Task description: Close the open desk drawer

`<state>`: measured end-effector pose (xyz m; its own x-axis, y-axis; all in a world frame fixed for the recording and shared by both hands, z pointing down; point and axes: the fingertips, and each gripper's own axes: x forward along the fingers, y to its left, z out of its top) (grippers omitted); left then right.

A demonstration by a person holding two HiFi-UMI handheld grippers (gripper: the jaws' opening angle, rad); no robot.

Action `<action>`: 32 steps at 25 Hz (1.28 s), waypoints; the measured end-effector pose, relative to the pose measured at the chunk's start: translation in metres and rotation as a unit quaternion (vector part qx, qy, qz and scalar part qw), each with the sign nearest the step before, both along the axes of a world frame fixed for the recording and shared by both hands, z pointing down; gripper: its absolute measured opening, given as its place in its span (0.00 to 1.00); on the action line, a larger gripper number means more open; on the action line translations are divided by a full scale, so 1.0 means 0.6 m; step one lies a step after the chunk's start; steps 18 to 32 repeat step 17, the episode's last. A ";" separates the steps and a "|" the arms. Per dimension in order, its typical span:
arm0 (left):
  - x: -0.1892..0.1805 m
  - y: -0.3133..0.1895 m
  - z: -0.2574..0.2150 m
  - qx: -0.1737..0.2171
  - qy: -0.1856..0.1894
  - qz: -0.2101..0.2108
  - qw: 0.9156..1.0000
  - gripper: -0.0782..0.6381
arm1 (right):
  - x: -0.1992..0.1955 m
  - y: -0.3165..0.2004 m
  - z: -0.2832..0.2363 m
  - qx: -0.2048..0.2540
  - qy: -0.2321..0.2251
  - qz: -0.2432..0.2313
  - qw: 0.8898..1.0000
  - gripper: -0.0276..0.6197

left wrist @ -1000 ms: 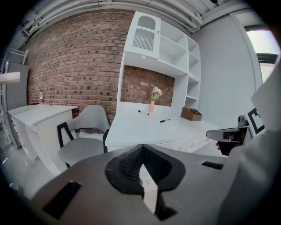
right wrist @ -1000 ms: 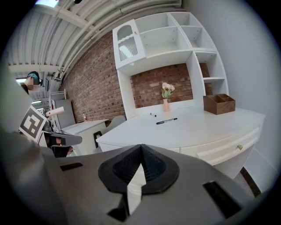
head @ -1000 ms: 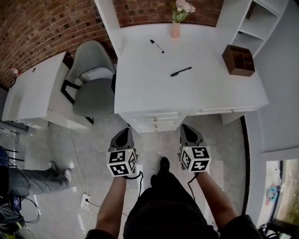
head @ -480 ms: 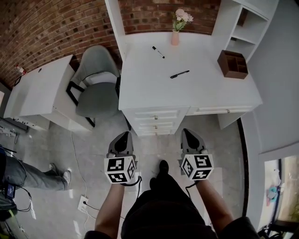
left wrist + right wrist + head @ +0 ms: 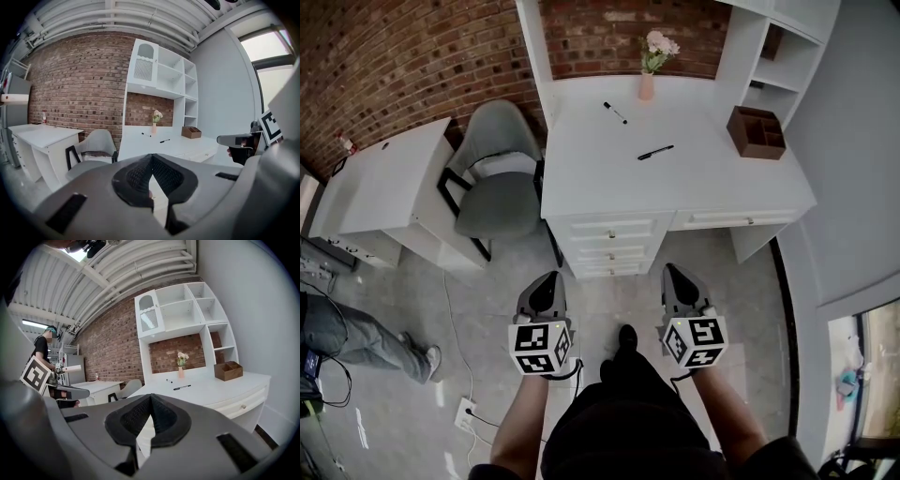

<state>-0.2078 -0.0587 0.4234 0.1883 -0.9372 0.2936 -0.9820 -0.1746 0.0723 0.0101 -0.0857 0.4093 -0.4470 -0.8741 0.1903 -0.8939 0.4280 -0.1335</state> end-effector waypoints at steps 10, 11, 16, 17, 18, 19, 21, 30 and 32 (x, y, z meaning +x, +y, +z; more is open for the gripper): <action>-0.002 0.035 -0.024 0.013 -0.005 0.000 1.000 0.12 | 0.000 0.033 -0.002 -0.001 -0.006 -0.001 1.000 0.05; -0.002 0.036 -0.025 0.014 -0.006 0.000 1.000 0.12 | 0.001 0.034 -0.002 -0.001 -0.006 0.000 1.000 0.05; -0.008 0.046 -0.022 0.013 -0.003 -0.004 1.000 0.12 | -0.004 0.042 0.002 -0.003 -0.004 -0.003 1.000 0.05; -0.009 0.049 -0.020 0.012 -0.002 -0.005 1.000 0.12 | -0.005 0.044 0.003 -0.004 -0.003 -0.004 1.000 0.05; -0.009 0.049 -0.020 0.012 -0.002 -0.005 1.000 0.12 | -0.005 0.044 0.003 -0.004 -0.003 -0.004 1.000 0.05; -0.009 0.049 -0.020 0.012 -0.002 -0.005 1.000 0.12 | -0.005 0.044 0.003 -0.004 -0.003 -0.004 1.000 0.05; -0.009 0.049 -0.020 0.012 -0.002 -0.005 1.000 0.12 | -0.005 0.044 0.003 -0.004 -0.003 -0.004 1.000 0.05; -0.009 0.049 -0.020 0.012 -0.002 -0.005 1.000 0.12 | -0.005 0.044 0.003 -0.004 -0.003 -0.004 1.000 0.05; -0.009 0.049 -0.020 0.012 -0.002 -0.005 1.000 0.12 | -0.005 0.044 0.003 -0.004 -0.003 -0.004 1.000 0.05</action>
